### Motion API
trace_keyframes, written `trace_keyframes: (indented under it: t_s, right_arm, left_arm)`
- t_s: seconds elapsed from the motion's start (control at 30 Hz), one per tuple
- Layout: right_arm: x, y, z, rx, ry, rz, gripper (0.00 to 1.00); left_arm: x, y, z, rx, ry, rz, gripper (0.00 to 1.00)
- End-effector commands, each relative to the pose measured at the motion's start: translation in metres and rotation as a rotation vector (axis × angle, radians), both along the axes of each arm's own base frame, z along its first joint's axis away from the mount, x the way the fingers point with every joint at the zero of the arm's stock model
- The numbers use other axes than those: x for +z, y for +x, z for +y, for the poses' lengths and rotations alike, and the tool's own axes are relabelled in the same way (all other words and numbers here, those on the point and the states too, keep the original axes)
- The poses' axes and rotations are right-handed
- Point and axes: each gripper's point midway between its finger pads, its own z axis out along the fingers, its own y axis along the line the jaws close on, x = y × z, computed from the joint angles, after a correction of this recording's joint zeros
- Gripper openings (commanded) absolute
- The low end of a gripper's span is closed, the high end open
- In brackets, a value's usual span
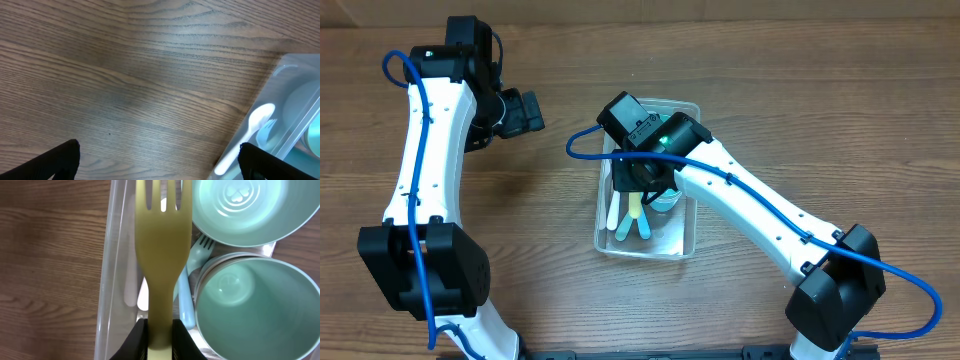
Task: Pack container
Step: 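Carry the yellow fork into the container and lay it down, then release the yellow fork and raise the right gripper away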
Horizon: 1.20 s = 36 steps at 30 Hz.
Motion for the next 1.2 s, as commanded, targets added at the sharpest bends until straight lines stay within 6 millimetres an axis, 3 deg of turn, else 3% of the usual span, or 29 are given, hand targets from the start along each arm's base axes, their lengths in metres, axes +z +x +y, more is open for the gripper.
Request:
trace_keyframes:
  t_s: [0.0, 0.17, 0.23, 0.3, 0.43, 0.5, 0.57, 0.63, 0.67, 0.73, 0.9, 1.17]
  right_arm:
    - [0.001, 0.001, 0.0, -0.016, 0.006, -0.004, 0.28]
    - [0.008, 0.003, 0.002, -0.007, 0.016, -0.009, 0.52]
    - [0.023, 0.006, 0.0, 0.021, 0.015, -0.032, 0.61]
    - [0.044, 0.014, -0.014, -0.002, -0.008, -0.061, 0.67]
    - [0.09, 0.036, -0.071, -0.104, -0.076, -0.127, 0.75]
    - [0.108, 0.048, -0.117, -0.16, -0.098, -0.141, 0.76]
    - [0.115, 0.057, -0.158, -0.226, -0.117, -0.14, 0.82]
    - [0.117, 0.063, -0.191, -0.307, -0.121, -0.132, 0.98]
    - [0.117, 0.067, -0.21, -0.334, -0.109, -0.12, 1.0]
    - [0.116, 0.07, -0.228, -0.366, -0.074, -0.101, 1.0]
    - [0.116, 0.073, -0.256, -0.396, -0.065, -0.095, 1.0]
    - [0.116, 0.074, -0.256, -0.398, -0.064, -0.094, 1.0]
  left_arm:
    - [0.007, 0.005, 0.001, -0.017, 0.003, -0.024, 1.0]
    - [0.007, 0.005, 0.001, -0.017, 0.003, -0.024, 1.0]
    - [0.007, 0.005, 0.001, -0.017, 0.003, -0.024, 1.0]
    - [0.007, 0.005, 0.001, -0.017, 0.003, -0.024, 1.0]
    - [0.007, 0.005, 0.001, -0.017, 0.003, -0.024, 1.0]
    - [0.007, 0.005, 0.001, -0.017, 0.003, -0.024, 1.0]
    - [0.007, 0.005, 0.001, -0.017, 0.003, -0.024, 1.0]
    - [0.007, 0.005, 0.001, -0.017, 0.003, -0.024, 1.0]
    - [0.007, 0.005, 0.001, -0.017, 0.003, -0.024, 1.0]
    - [0.007, 0.005, 0.001, -0.017, 0.003, -0.024, 1.0]
    - [0.007, 0.005, 0.001, -0.017, 0.003, -0.024, 1.0]
    - [0.007, 0.005, 0.001, -0.017, 0.003, -0.024, 1.0]
